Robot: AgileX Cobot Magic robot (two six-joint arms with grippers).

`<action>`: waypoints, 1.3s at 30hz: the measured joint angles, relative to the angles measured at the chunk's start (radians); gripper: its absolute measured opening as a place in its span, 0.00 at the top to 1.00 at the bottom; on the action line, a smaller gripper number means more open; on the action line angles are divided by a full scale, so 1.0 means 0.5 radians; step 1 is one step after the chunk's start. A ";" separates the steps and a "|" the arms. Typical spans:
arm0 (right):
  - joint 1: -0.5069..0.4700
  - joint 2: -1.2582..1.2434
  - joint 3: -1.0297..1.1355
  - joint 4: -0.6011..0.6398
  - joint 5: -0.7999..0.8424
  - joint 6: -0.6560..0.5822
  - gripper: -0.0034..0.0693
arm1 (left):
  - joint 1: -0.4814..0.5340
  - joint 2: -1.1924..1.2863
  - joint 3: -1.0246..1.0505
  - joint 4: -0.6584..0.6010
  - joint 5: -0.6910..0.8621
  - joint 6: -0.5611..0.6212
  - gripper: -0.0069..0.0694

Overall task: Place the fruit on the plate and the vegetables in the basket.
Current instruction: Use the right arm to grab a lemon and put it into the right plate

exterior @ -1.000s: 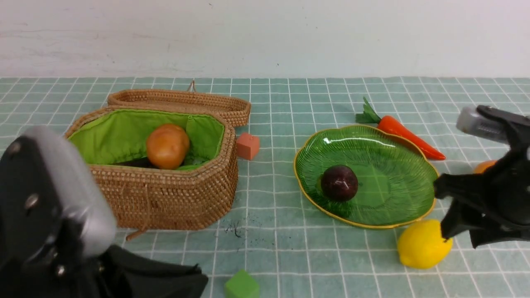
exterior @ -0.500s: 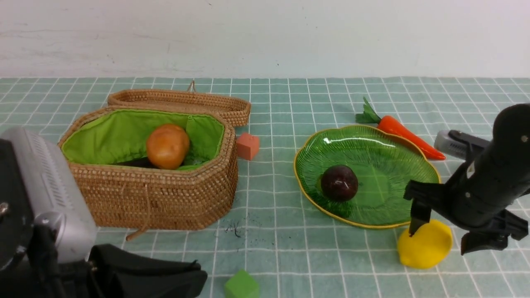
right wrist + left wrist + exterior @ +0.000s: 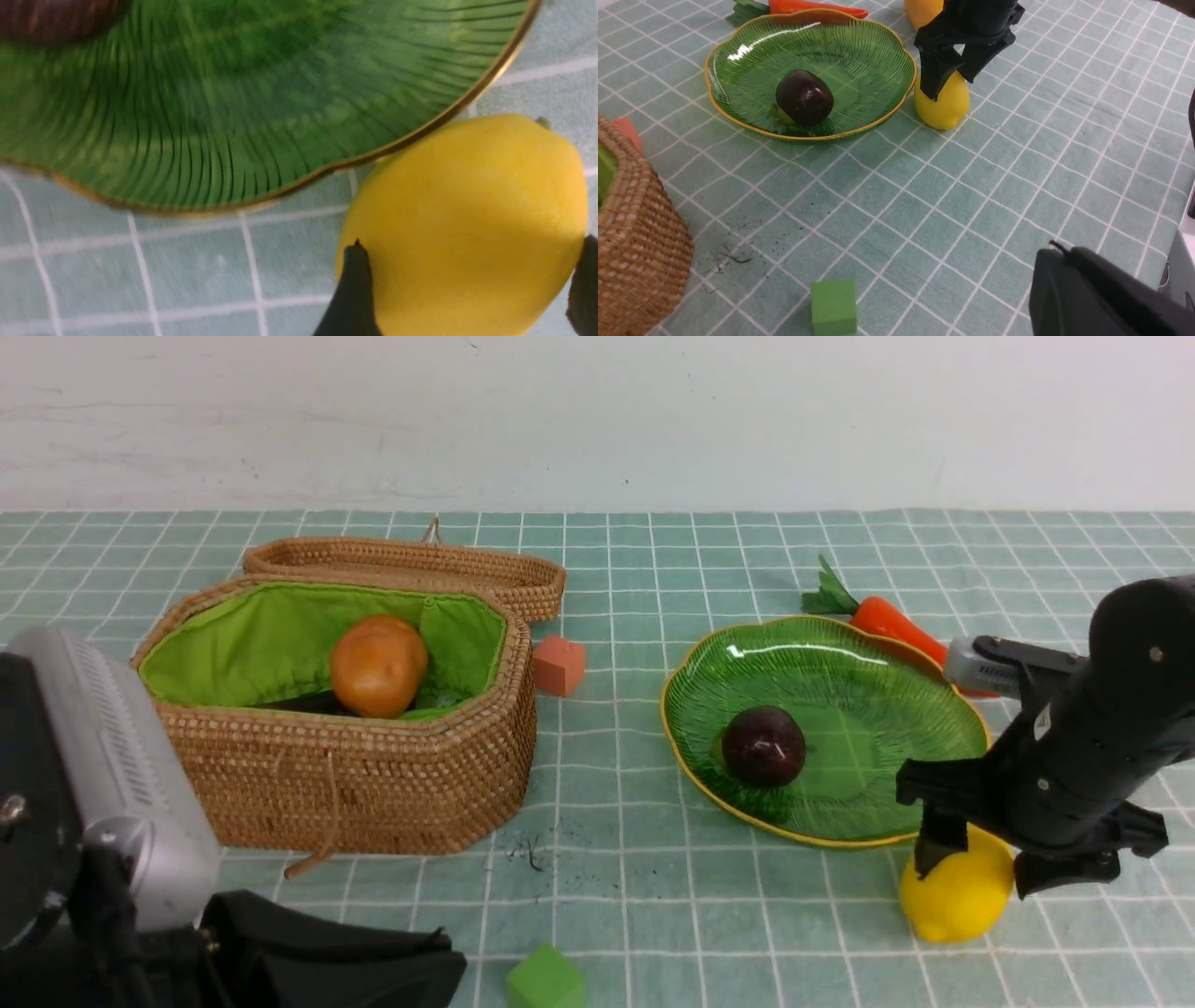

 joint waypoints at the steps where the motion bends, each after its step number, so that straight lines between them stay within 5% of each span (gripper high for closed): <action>1: 0.000 0.000 0.000 0.000 0.007 -0.026 0.19 | 0.000 0.000 0.000 0.000 0.000 0.000 0.93; 4: 0.000 0.000 -0.004 0.001 0.121 -0.323 0.19 | 0.000 0.000 0.000 0.000 0.015 0.000 0.93; 7: 0.000 0.000 -0.004 -0.003 0.160 -0.361 0.19 | 0.000 0.000 0.000 0.000 0.015 0.000 0.93; 24: 0.000 0.004 -0.158 -0.074 0.231 0.306 0.14 | 0.000 0.000 0.000 -0.032 0.015 0.000 0.93; 39: -0.159 0.147 -0.160 0.043 0.119 0.294 0.14 | 0.000 0.000 0.000 -0.067 0.015 0.000 0.93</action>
